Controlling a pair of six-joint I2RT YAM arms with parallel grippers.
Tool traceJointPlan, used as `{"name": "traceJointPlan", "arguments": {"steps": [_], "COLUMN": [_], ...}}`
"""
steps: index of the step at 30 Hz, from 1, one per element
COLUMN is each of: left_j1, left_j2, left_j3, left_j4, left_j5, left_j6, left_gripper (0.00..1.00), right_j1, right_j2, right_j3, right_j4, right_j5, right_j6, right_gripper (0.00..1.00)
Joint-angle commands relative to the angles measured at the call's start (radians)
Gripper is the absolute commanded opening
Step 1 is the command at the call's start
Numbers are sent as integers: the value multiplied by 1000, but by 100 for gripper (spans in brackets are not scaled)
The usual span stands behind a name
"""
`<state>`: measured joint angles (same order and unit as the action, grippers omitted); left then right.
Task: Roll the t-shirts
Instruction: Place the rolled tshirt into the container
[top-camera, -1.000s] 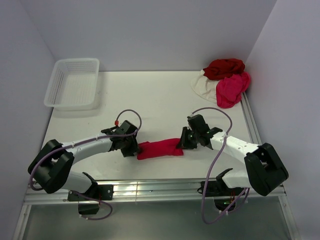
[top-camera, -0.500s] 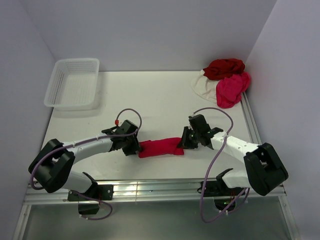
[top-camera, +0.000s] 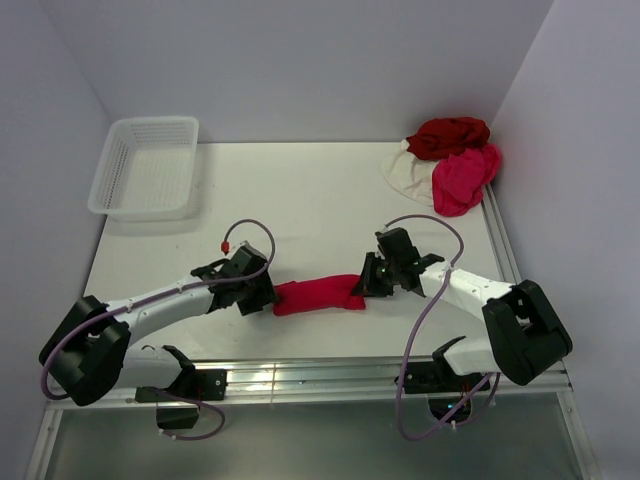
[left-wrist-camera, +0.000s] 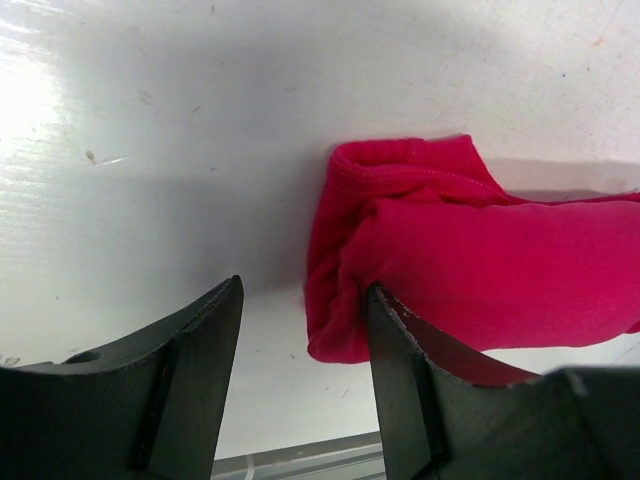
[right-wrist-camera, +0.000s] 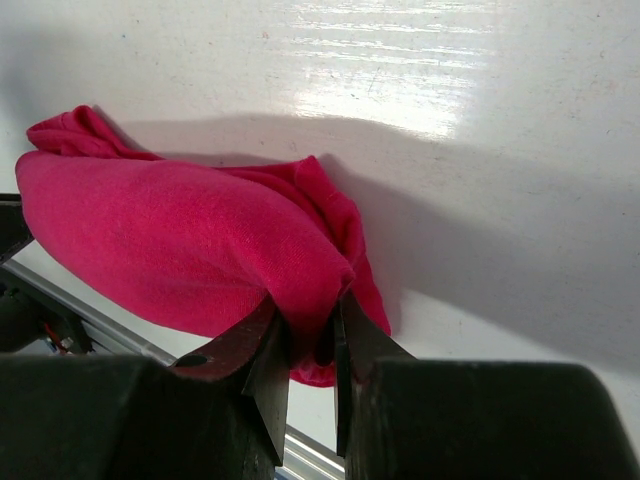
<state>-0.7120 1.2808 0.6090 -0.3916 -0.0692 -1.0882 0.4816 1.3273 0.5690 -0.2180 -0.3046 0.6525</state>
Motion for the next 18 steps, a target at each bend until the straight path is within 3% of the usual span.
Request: {"name": "traceJointPlan", "arguments": {"steps": [1, 7, 11, 18], "left_j1": [-4, -4, -3, 9], "left_j2": [11, -23, -90, -130], "left_j3": [-26, -54, -89, -133], "left_j4": [49, 118, 146, 189], "left_j5": [37, 45, 46, 62], "left_j6": [33, 37, 22, 8], "left_gripper": [58, 60, 67, 68], "right_j1": [-1, -3, -5, -8], "right_j2": [35, 41, 44, 46], "right_j3": [-6, 5, 6, 9], "right_j4": [-18, -26, -26, -26], "right_j5": [35, 30, 25, 19], "right_j6": [-16, -17, -19, -19], "right_gripper": [0, 0, 0, 0]}}
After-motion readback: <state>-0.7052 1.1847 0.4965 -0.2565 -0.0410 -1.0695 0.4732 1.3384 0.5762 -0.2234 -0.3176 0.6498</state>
